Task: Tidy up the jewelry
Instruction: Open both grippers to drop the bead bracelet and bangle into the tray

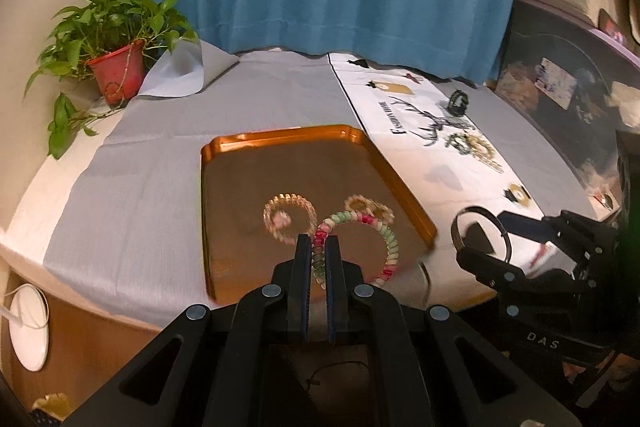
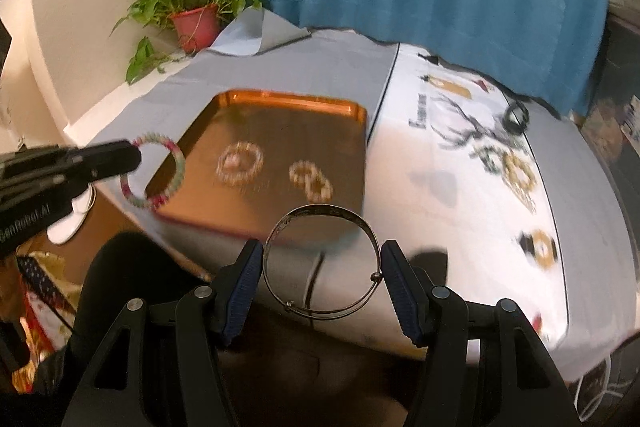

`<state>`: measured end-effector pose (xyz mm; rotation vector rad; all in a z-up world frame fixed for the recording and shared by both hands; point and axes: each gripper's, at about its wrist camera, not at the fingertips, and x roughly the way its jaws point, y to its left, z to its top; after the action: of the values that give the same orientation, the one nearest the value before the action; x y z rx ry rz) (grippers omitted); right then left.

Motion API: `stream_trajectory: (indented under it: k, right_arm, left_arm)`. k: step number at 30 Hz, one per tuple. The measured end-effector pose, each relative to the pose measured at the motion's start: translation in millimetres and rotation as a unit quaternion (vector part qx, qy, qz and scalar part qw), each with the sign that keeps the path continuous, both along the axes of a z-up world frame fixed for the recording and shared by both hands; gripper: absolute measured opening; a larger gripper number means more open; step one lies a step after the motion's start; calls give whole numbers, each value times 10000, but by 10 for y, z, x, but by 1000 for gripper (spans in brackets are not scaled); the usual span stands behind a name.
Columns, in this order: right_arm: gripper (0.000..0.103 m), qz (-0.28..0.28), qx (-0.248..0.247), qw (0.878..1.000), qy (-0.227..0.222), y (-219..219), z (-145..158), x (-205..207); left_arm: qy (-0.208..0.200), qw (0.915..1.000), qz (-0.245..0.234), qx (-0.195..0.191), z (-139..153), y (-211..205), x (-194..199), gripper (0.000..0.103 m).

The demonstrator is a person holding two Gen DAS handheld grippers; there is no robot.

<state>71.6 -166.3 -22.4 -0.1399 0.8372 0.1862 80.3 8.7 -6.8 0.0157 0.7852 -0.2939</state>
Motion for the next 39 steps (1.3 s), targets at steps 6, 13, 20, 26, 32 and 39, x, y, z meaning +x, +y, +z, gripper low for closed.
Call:
stream_trajectory:
  k: [6,13,20,26,32,39]
  right_arm:
    - [61,-26,22,10000,75,116,-156,575]
    - [61,13,-37,9998,196,203,-387,961]
    - [62,26,-55,9993,357,238,-564,1131]
    - [81,121,-406,9979,481,276,-627,1056]
    - [82,129,-373,9984,393,183,-432,440]
    - [82,-62,-338,9994,-9,46,-152,-491]
  left_arm:
    - [94,9998,132,85,-127,17,527,4]
    - [241,9991,221,265,-311,24,927,4]
    - [389,9976,350,449,-471,-6,1120,11]
    - [198,9941,874,619,-411,62,1033,103]
    - [427,9932,838,681,-371,123,541,102]
    - [144,9935,581,970,-225,-74,-388,102]
